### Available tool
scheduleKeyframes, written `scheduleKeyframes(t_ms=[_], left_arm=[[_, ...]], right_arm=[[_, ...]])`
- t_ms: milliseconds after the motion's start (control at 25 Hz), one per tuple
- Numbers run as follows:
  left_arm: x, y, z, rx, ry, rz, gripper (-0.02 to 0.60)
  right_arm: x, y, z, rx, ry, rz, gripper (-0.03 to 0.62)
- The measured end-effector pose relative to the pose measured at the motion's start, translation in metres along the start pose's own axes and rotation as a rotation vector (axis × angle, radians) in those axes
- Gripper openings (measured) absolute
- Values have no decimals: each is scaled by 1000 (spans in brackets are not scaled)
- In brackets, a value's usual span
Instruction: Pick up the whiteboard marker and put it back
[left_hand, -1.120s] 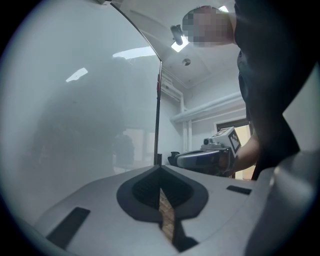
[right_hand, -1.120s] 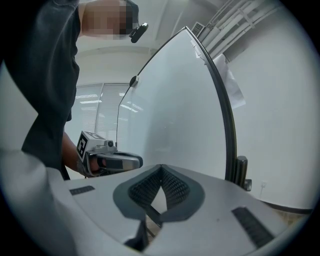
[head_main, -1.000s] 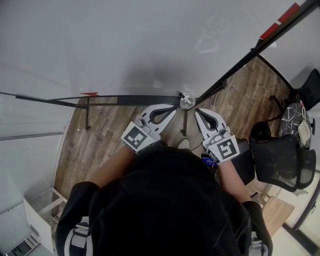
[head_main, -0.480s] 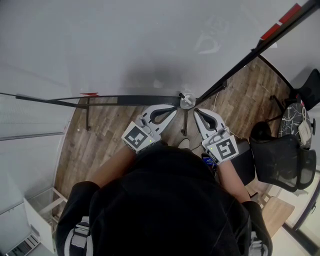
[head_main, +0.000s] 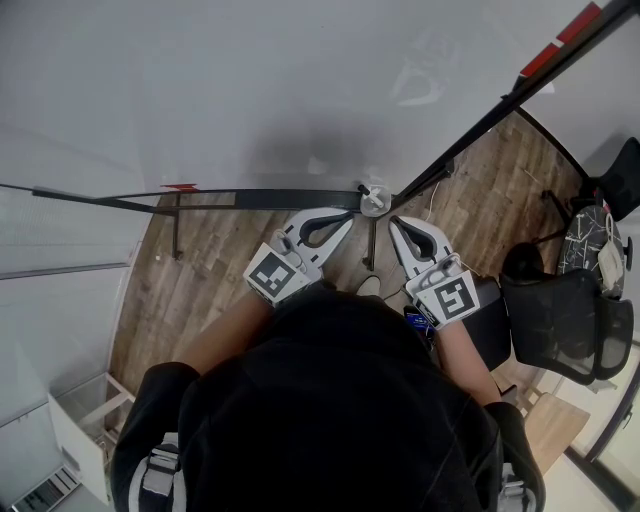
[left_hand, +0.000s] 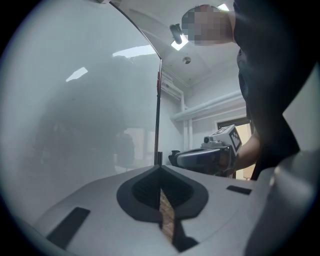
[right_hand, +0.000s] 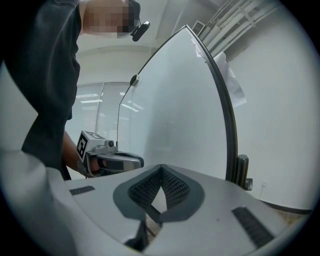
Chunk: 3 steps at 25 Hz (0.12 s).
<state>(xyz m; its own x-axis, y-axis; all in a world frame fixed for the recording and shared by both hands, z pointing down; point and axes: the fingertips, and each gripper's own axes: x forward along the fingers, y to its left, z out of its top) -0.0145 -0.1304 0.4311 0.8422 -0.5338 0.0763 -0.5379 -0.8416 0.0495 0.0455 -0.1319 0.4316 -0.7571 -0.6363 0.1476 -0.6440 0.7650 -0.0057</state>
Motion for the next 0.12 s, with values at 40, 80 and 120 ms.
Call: scheduleKeyframes(t_ms=[40,80,120], left_arm=[[0,0,0,-1,0,1,3],[0,-1,0,-5,-1,2,4],[0,-1,1,-9,-3,4,3]], right_arm=[[-1,0,1,0,-2,0,0],[-1,0,2,-1,-3,1,0],[-1,0,3,-2,-4,2,0]])
